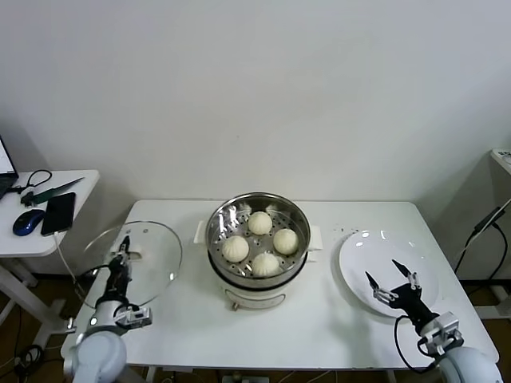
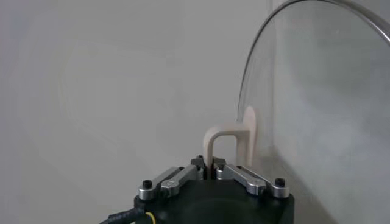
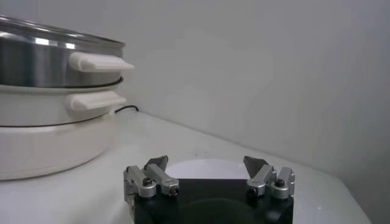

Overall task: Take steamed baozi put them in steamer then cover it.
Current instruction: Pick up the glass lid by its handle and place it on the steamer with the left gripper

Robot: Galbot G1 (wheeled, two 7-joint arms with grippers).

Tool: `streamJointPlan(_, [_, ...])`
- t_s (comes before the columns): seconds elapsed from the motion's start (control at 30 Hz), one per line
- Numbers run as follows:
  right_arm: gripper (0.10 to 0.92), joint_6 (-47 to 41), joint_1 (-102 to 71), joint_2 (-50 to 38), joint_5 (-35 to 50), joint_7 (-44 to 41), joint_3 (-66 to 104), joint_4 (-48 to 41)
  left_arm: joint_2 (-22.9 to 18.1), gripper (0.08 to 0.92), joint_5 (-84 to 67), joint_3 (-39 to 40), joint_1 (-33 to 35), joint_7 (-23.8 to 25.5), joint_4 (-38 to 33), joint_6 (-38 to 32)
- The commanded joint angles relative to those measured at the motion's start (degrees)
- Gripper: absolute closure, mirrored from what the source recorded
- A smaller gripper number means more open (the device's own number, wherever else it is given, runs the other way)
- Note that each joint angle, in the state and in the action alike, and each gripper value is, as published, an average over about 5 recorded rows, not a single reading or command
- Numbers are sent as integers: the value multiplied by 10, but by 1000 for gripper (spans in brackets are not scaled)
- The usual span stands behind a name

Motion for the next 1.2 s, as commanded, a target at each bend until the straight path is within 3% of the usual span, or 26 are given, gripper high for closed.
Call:
streamJointPlan(0.03, [203, 0, 16, -6, -6, -1, -5, -12, 76, 842, -3, 73, 48, 20, -181, 173])
streamJointPlan(0.3, [203, 1, 40, -12, -10, -1, -18, -33, 142, 842, -12, 234, -23, 47, -195, 280])
streamJointPlan(0.47, [203, 5, 57, -10, -18, -1, -26, -49, 145, 842, 23, 350, -103, 112, -189, 321])
streamJointPlan(0.63, [203, 9, 65, -4, -21, -4, -27, -62, 96, 842, 85, 432, -200, 194, -154, 343])
streamJointPlan(0.77, [203, 13, 62, -3, -22, -7, -22, -69, 27, 842, 127, 474, -244, 236, -116, 347])
streamJointPlan(1.0, [203, 19, 50, -3, -22, -12, -6, -72, -58, 842, 136, 488, -266, 238, -39, 352])
streamJointPlan(1.2, [203, 23, 40, -1, -24, -15, 2, -72, -91, 842, 136, 482, -273, 234, -2, 350])
